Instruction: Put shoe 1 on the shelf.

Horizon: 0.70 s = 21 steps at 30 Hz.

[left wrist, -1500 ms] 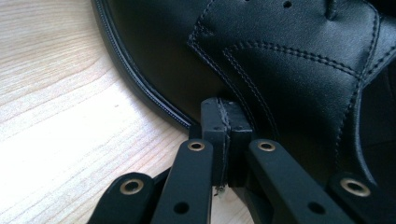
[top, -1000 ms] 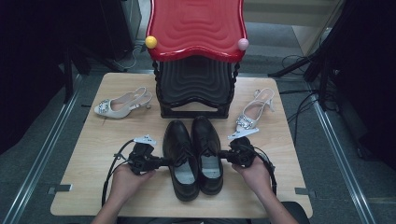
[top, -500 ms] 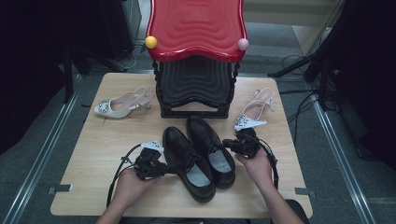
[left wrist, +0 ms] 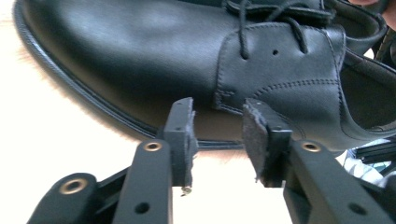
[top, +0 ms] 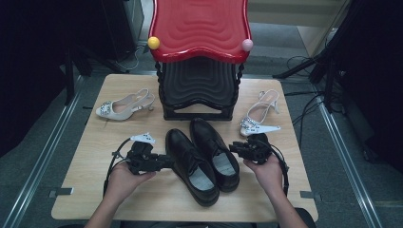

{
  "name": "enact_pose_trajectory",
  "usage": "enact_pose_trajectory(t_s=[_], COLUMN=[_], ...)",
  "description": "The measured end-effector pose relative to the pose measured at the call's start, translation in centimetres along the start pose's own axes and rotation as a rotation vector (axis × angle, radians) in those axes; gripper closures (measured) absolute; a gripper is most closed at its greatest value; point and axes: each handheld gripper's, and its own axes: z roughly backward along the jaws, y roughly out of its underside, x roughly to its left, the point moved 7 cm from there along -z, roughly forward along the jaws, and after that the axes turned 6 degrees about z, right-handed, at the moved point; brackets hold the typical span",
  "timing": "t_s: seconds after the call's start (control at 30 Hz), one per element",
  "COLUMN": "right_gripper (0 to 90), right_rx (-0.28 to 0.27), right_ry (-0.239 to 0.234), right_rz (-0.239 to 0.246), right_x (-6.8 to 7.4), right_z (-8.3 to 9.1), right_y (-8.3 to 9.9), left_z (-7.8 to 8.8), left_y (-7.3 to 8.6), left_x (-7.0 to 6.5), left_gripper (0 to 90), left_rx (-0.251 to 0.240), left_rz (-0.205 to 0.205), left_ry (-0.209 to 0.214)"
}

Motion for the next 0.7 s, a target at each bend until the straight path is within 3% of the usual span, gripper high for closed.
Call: enact_pose_trajectory(t_s=[0.47,0.6,0.7], right_gripper=[59.0,59.0,59.0], right_rx=[-0.053,-0.051,-0.048], right_ry=[-0.033,-0.034,-0.042], right_rz=[-0.032,-0.002,0.023], right_x=[0.9,2.0,2.9], right_z=[2.3,2.8,2.8], right_y=[-0.7,-1.1,-1.2], left_z=[0.1,0.3,0.3], left_y=[-1.2,-1.6,-1.8], left_x=[0.1,0.0,0.0], left_gripper=[43.9,42.8,42.2], left_rx=[-0.019,-0.035,-0.024], left_rz=[-0.004,0.018,-0.003], left_ry=[-0.001,0.028,0.012])
